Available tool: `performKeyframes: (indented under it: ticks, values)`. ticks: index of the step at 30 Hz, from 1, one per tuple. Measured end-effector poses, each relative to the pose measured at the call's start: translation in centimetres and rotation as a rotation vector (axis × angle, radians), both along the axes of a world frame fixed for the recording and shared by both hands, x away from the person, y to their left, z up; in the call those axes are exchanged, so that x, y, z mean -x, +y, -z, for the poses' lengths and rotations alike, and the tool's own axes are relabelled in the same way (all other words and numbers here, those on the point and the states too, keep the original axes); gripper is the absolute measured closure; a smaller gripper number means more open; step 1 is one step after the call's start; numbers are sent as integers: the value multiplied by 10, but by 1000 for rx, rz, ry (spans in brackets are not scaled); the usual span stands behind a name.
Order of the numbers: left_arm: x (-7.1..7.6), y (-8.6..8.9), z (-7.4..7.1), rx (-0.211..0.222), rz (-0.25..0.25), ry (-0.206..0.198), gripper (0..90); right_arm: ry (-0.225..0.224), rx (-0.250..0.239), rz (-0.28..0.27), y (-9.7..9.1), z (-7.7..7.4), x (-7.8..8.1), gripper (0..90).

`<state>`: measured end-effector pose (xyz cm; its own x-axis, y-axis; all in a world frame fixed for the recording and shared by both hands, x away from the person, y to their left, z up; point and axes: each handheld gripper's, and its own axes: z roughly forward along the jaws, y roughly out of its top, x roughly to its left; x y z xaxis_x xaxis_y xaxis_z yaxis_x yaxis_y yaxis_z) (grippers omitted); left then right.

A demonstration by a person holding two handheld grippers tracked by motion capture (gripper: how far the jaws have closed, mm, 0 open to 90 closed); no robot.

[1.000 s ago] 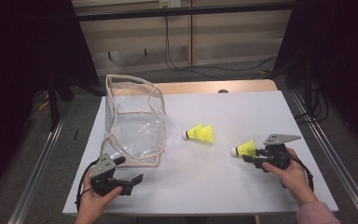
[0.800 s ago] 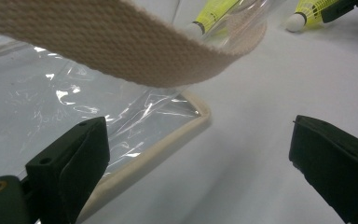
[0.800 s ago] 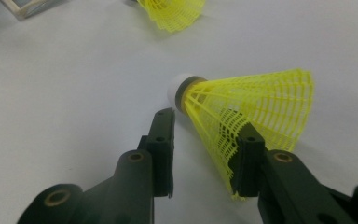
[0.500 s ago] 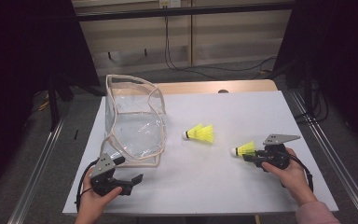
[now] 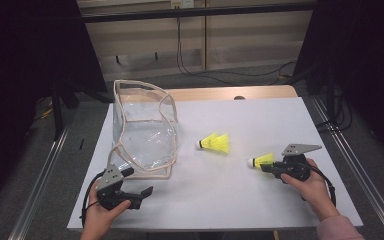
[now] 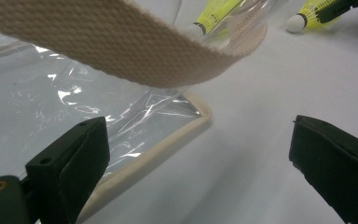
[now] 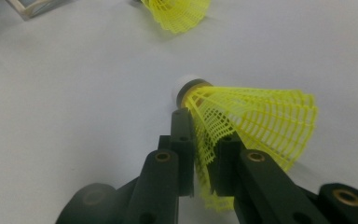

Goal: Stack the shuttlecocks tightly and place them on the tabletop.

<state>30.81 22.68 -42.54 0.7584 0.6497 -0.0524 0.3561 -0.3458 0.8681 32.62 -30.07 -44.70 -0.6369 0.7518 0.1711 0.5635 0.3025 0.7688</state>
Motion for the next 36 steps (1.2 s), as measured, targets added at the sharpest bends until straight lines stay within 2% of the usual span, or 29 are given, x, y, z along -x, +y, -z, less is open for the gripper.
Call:
performKeyframes:
  ticks: [2, 3, 6, 7, 9, 11, 14, 17, 19, 20, 22, 24, 26, 36]
  values:
    - [0, -1, 0, 16, -5, 0, 50, 0, -5, -4, 0, 0, 0, 847]
    - [0, 0, 0, -4, 2, -1, 50, 4, -8, -4, 0, 0, 0, 853]
    - [0, 0, 0, 11, -3, 0, 50, -2, 0, -16, 1, 0, 0, 868]
    - [0, 0, 0, 2, 0, -1, 50, -4, 1, -16, 1, 1, 0, 871]
    - [0, -1, 0, 19, -5, 0, 50, -2, 0, -19, 1, 1, 0, 873]
    - [0, 0, 0, 0, 1, -1, 50, -2, 0, -21, 1, 1, 0, 875]
    - [0, 0, 1, 17, -8, 3, 50, -4, 1, -23, 1, 1, 0, 876]
    - [0, 0, 0, 1, -6, -2, 50, -6, -3, -30, 1, 1, 0, 877]
    - [0, 0, 0, 9, -1, -2, 50, -10, -4, -22, 0, 0, 1, 877]
    - [1, 0, 0, 18, -8, -2, 50, -6, -12, -28, 0, -1, 1, 878]
    - [0, 1, -1, -10, -4, -1, 50, -10, -18, -25, 0, -1, 1, 878]
    - [0, 2, -1, -12, -6, -4, 50, -10, -21, -28, 0, -1, 1, 878]
    - [0, 1, 0, 5, -4, -1, 50, -8, -21, -29, 0, -1, 1, 878]
    - [0, 1, 0, 6, -4, 0, 50, -10, -46, -30, -2, -3, 2, 878]
